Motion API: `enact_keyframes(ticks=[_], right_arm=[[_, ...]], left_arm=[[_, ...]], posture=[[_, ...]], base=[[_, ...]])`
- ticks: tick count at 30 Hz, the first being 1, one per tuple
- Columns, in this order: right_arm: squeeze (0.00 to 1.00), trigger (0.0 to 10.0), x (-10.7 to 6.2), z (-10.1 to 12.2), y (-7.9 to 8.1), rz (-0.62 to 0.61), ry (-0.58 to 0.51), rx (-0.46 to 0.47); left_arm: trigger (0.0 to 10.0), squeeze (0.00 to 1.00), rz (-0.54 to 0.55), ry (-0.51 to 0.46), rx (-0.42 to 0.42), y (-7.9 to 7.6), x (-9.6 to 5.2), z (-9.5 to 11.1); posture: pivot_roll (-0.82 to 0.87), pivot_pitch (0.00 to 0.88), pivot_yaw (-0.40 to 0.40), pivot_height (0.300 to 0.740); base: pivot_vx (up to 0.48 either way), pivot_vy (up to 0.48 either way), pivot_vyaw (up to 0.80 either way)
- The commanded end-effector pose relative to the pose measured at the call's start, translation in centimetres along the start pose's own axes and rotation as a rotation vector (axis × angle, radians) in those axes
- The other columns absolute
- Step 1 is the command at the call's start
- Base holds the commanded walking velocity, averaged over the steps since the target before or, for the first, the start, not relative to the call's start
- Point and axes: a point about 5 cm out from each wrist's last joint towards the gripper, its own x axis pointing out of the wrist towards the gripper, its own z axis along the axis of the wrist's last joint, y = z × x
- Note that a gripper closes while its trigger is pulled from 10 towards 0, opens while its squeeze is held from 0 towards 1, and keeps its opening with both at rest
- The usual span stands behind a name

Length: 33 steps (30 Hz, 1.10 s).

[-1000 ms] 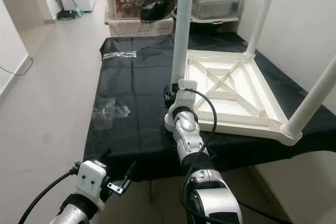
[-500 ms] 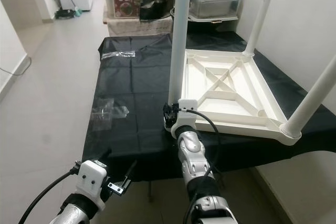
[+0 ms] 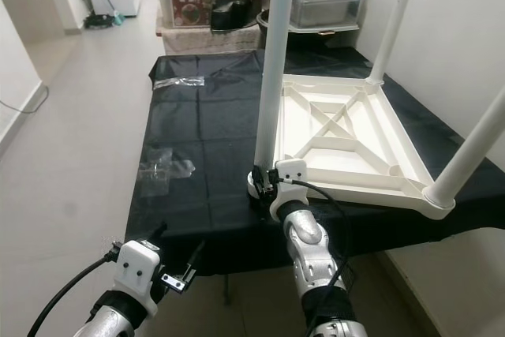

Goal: Building children table

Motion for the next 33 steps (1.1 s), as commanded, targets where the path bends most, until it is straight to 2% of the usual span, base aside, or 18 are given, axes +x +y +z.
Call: enact_keyframes(ticks=[1,2,4,5,10,12,15,19,25,27,29,31,33], right_arm=[[0.00,10.0,-0.4,-0.2,-0.6,-0.004,0.013,0.007],[0.00,10.0,-0.4,-0.2,-0.6,-0.004,0.013,0.007],[0.00,10.0,-0.4,0.2,-2.6,0.020,0.031,0.016],[0.00,10.0,-0.4,0.2,-2.6,0.020,0.031,0.016],[0.00,10.0,-0.2,0.6,-5.0,0.045,0.066,0.021],[0.00,10.0,-0.3,0.7,-5.4,0.042,0.068,0.013],[0.00,10.0,-0.6,0.3,-5.5,0.041,0.074,0.006],[0.00,10.0,-1.7,-0.9,-5.8,-0.014,0.102,-0.094],[0.00,10.0,-1.9,-1.0,-6.7,-0.084,0.122,-0.109],[0.00,10.0,-1.9,-0.6,-7.4,-0.199,0.106,-0.113],[0.00,10.0,-1.9,-0.3,-7.4,-0.227,0.094,-0.123],[0.00,10.0,-2.1,-0.2,-6.9,-0.208,0.070,-0.111],[0.00,10.0,-2.4,-0.3,-5.8,-0.125,0.043,-0.084]], left_arm=[[10.0,0.00,-0.006,0.020,-0.011,0.0,0.0,-0.3],[10.0,0.00,-0.006,0.020,-0.011,0.0,0.0,-0.3],[10.0,0.00,-0.010,0.021,-0.015,-0.1,0.0,-0.3],[10.0,0.00,-0.010,0.021,-0.015,-0.1,0.0,-0.3],[10.0,0.00,-0.014,0.022,-0.016,-0.2,0.0,-0.3],[10.0,0.00,-0.016,0.023,-0.015,-0.2,0.0,-0.4],[10.0,0.00,-0.017,0.023,-0.015,-0.2,0.0,-0.4],[10.0,0.00,-0.019,0.023,-0.015,-0.3,0.0,-0.4],[10.0,0.00,-0.024,0.025,-0.019,-0.3,0.0,-0.5],[10.0,0.00,-0.031,0.027,-0.017,-0.3,0.0,-0.5],[10.0,0.00,-0.033,0.027,-0.017,-0.3,0.0,-0.5],[10.0,0.00,-0.033,0.026,-0.016,-0.3,0.1,-0.5],[10.0,0.00,-0.031,0.026,-0.016,-0.4,0.1,-0.5]], posture=[[0.01,0.000,-0.002,0.740],[0.01,0.000,-0.002,0.740],[0.00,0.000,-0.002,0.740],[0.00,0.000,-0.002,0.740],[0.00,0.000,-0.001,0.740],[0.00,0.000,-0.001,0.740],[0.00,0.000,-0.001,0.740],[0.00,0.000,-0.001,0.740],[-0.01,0.000,0.006,0.740],[-0.01,0.000,0.008,0.740],[-0.01,0.000,0.008,0.740],[-0.01,0.000,0.004,0.740],[-0.01,0.000,0.002,0.740]], base=[[0.000,0.000,0.00],[0.000,0.000,0.00],[0.000,0.000,0.00],[0.000,0.000,0.00],[0.000,0.000,0.00],[0.000,0.000,0.00],[0.000,0.000,0.00],[0.000,0.000,0.00],[0.000,0.000,0.00],[0.000,0.000,0.00],[0.000,0.000,0.00],[0.000,0.000,0.00],[0.000,0.000,0.00]])
